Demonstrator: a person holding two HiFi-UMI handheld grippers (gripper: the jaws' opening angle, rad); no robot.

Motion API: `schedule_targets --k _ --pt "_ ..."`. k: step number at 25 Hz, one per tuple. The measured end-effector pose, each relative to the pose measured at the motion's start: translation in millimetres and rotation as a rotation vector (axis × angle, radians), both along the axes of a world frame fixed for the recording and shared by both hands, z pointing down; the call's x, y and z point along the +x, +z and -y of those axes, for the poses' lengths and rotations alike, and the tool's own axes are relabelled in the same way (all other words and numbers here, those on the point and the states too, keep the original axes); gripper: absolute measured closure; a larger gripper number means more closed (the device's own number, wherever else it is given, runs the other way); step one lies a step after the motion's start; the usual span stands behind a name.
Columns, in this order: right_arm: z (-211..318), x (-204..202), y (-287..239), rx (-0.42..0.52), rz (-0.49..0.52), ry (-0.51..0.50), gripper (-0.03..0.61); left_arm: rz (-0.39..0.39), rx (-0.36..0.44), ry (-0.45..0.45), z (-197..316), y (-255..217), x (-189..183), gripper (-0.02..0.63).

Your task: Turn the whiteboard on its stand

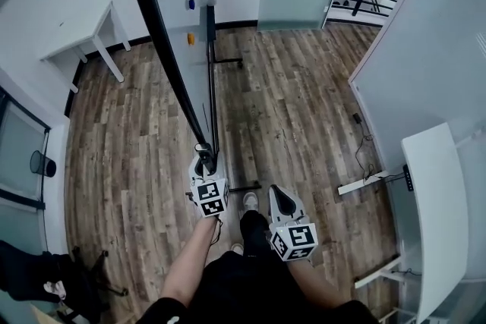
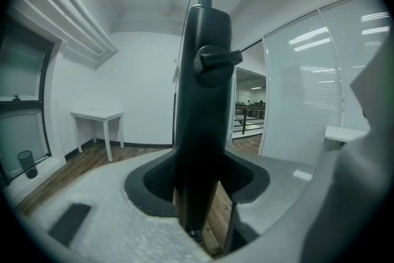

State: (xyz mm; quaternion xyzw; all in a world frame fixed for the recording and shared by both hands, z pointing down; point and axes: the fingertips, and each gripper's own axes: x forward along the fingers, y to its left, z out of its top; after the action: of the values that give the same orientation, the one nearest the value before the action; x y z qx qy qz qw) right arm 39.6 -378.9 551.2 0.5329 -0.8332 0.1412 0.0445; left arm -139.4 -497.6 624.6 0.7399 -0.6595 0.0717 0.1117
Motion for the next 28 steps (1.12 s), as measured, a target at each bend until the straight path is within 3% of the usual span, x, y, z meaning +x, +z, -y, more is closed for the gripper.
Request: schedule_targets --k 13,21,24,28 --pt "-98 3 -3 -0.025 -0.023 0.051 0.563 0.004 -0.002 0.041 -86 -4 10 0.42" --pt "-125 12 -1 -0.043 -0.03 0.038 0.563 0.018 0.007 0.041 -128 0 20 0.42" --pt "-135 16 1 -0.046 -0.026 0.027 0.563 0.024 0.047 0.036 -144 -8 24 0.42" --pt "-151 16 4 -0.052 -0.02 0.008 0.563 0.028 0.023 0.035 -167 -3 25 0.422"
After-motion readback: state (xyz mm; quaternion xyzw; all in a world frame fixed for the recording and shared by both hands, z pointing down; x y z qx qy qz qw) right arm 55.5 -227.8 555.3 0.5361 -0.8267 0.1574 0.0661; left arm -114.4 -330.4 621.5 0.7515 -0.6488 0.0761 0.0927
